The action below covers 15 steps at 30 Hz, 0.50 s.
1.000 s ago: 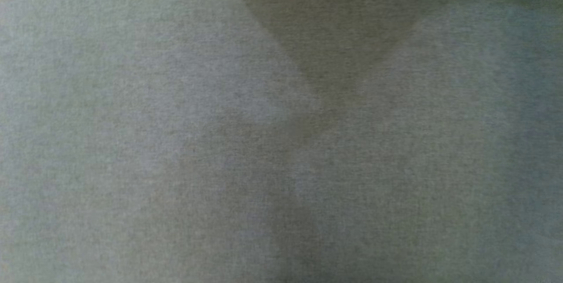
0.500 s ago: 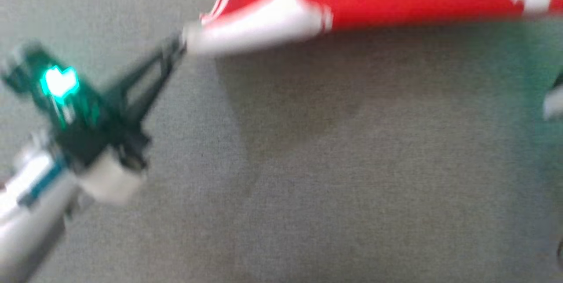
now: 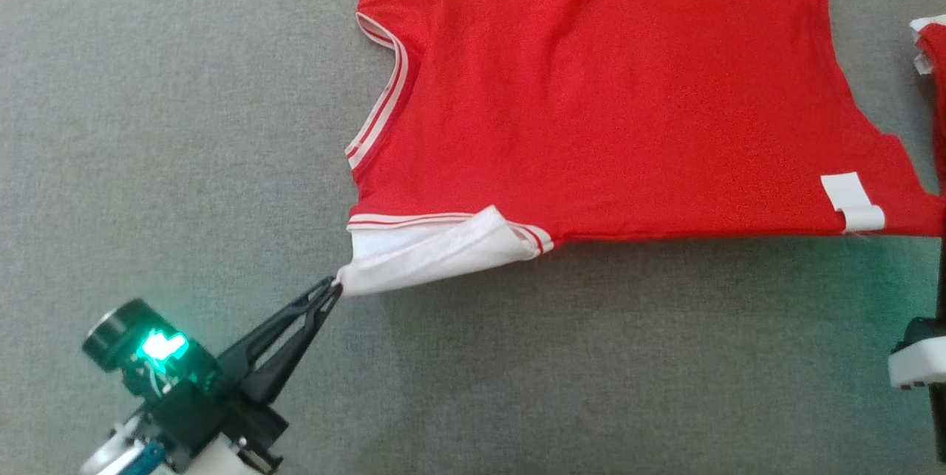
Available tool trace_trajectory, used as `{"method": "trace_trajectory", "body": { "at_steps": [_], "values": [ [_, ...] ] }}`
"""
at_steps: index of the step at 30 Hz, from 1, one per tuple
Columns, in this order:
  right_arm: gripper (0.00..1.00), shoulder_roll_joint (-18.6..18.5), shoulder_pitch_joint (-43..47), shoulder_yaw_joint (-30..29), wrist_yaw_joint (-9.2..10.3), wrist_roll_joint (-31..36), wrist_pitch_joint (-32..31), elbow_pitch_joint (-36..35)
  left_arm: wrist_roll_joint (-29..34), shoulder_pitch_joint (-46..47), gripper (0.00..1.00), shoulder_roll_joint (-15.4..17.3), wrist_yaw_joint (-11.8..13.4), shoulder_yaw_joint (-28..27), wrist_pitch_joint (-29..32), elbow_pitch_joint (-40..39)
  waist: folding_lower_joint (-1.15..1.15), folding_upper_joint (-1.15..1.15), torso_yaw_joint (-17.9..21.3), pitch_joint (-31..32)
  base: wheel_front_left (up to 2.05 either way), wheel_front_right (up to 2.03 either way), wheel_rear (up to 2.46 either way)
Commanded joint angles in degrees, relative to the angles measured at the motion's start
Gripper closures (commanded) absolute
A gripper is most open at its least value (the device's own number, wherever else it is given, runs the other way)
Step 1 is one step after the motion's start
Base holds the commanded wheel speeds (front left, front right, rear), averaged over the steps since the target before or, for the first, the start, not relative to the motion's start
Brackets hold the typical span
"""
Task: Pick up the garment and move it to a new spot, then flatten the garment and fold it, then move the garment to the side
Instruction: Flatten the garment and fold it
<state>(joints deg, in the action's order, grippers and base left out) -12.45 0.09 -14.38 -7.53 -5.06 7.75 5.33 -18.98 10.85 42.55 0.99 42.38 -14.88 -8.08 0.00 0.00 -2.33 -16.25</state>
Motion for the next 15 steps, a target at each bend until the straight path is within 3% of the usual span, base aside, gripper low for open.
{"method": "trace_trajectory", "body": {
  "at_steps": [1,7,9,15],
  "values": [
    [1.0,-0.6,-0.3,0.1,0.04,0.7,-0.3,-3.0,0.6,2.1,1.0,1.5,-0.3,-3.8,-0.1,-1.9,0.0,0.0,0.0,-0.1,0.0,0.0,0.0],
    [1.0,0.8,-4.5,-0.6,0.04,2.6,-2.4,-3.1,4.2,8.8,1.0,-0.5,-3.6,-6.1,-0.1,-0.3,0.0,0.0,-0.2,-1.8,0.0,0.0,0.0],
    [1.0,0.9,-8.4,-0.3,0.04,3.5,-3.0,-1.6,6.6,14.6,1.0,-1.8,-5.5,-6.8,-0.1,1.9,0.0,0.0,-0.1,-3.7,0.0,0.0,0.0],
    [1.0,0.2,-17.8,1.5,0.04,4.6,-3.5,2.9,10.2,26.9,1.0,-3.8,-7.6,-8.1,-0.1,6.8,0.0,0.0,0.4,-8.7,0.0,0.0,0.0]
  ]
}}
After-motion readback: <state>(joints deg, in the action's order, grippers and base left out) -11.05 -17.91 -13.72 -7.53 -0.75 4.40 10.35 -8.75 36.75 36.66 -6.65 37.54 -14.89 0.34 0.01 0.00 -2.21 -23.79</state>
